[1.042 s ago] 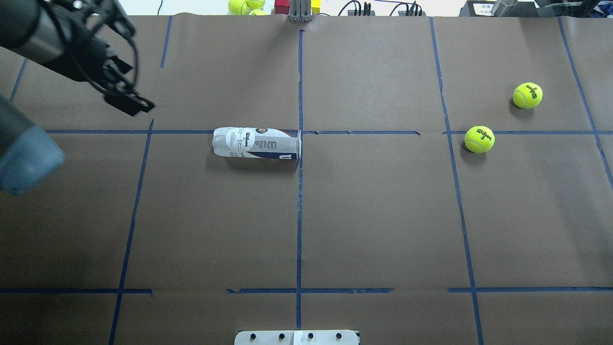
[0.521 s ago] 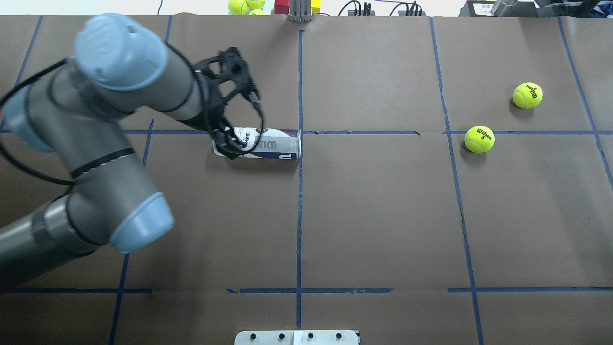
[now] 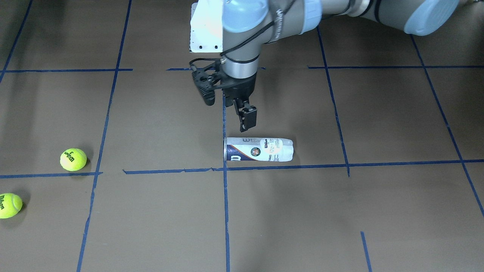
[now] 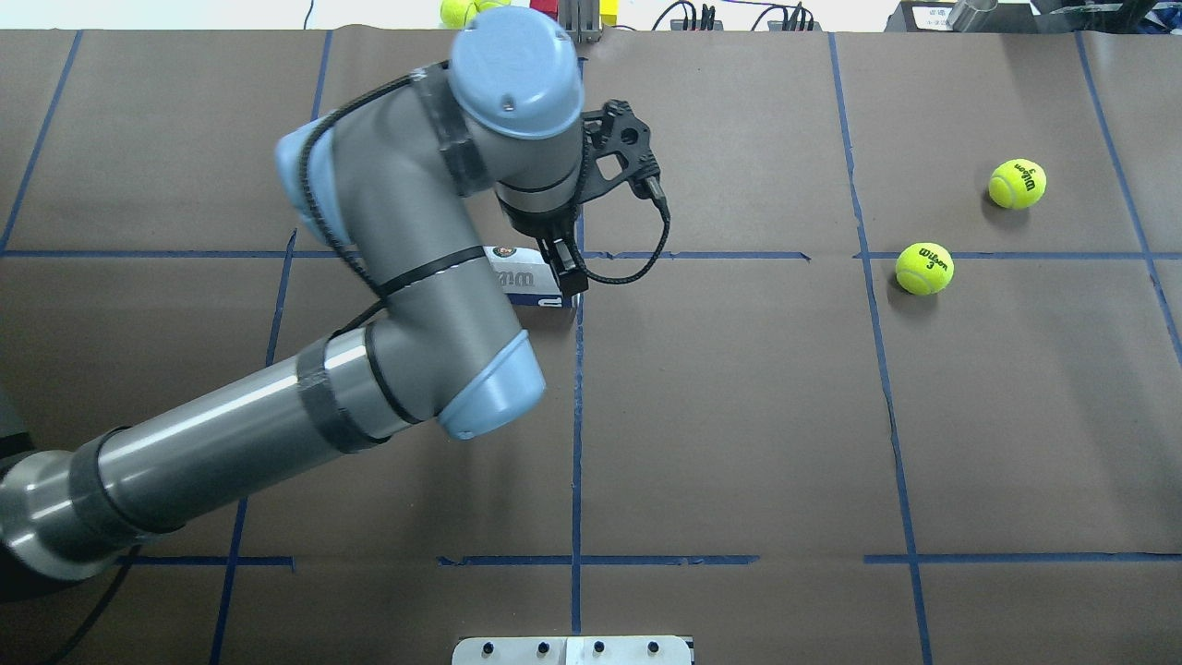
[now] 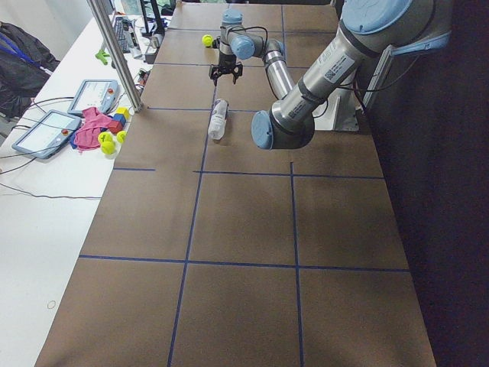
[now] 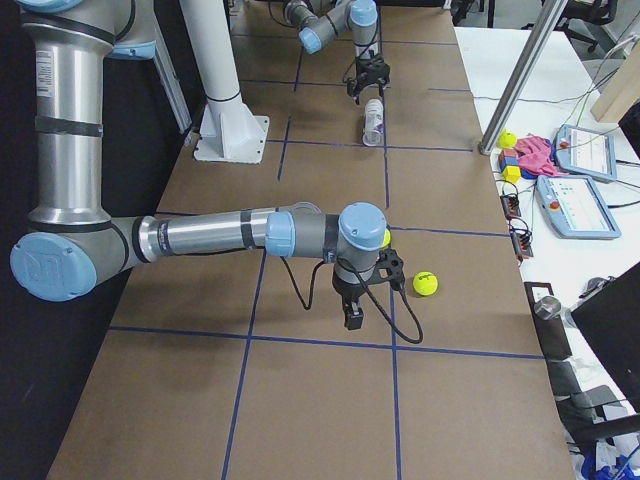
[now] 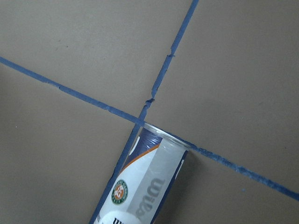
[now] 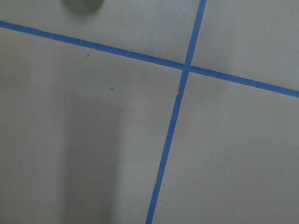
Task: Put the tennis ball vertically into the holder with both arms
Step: 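Reach the left gripper down to the clear tennis-ball can's open end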
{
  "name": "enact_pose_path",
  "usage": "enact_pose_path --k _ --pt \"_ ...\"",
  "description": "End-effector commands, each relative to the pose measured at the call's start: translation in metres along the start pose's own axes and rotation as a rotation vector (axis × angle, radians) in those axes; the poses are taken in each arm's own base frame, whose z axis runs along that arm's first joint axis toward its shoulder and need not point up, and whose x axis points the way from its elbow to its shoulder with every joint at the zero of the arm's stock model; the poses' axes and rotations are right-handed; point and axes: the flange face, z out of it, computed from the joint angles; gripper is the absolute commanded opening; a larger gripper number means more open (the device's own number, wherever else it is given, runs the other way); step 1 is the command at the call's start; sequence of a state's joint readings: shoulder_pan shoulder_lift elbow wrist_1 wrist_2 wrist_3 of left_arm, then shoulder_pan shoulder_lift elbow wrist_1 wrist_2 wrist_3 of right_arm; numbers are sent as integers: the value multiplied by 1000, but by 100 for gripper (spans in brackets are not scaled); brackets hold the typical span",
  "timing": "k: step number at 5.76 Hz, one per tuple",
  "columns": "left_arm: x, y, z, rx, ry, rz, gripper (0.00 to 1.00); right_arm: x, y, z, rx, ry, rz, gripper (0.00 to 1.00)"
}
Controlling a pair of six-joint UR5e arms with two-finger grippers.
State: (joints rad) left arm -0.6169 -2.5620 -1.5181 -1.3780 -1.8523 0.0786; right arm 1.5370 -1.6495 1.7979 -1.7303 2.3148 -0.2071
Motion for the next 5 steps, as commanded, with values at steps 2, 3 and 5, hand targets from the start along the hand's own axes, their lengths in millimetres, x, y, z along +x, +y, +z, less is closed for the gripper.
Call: enact_pose_path --k 2,3,5 --pt "15 -18 40 -149 -42 265 100 0 0 1 -3 -1 1 100" --pt "24 -25 50 -173 -76 291 100 0 0 1 -3 -1 1 100" --pt "24 -34 64 -200 -85 308 100 1 -1 1 -2 0 2 100"
